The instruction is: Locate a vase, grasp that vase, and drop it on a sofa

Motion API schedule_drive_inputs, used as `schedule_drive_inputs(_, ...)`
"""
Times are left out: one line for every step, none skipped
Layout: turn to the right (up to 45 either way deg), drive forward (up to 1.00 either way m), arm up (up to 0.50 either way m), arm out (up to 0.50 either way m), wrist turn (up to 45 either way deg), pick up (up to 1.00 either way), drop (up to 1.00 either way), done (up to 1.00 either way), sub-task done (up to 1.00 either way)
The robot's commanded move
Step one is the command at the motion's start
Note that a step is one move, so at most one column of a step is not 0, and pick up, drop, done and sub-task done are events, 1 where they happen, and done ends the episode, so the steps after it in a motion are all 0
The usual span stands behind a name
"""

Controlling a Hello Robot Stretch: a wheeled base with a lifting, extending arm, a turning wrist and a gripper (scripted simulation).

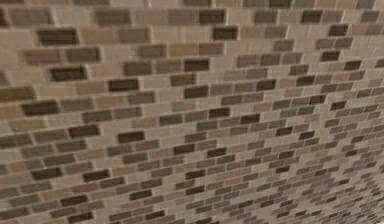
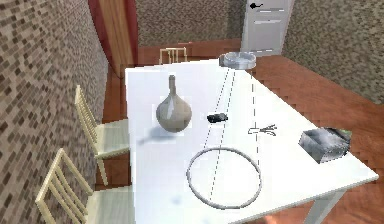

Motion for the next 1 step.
schedule_drive_inputs(0.0,0.0,0.5,0.0,0.0,0.0,0.0,0.0,0.0)
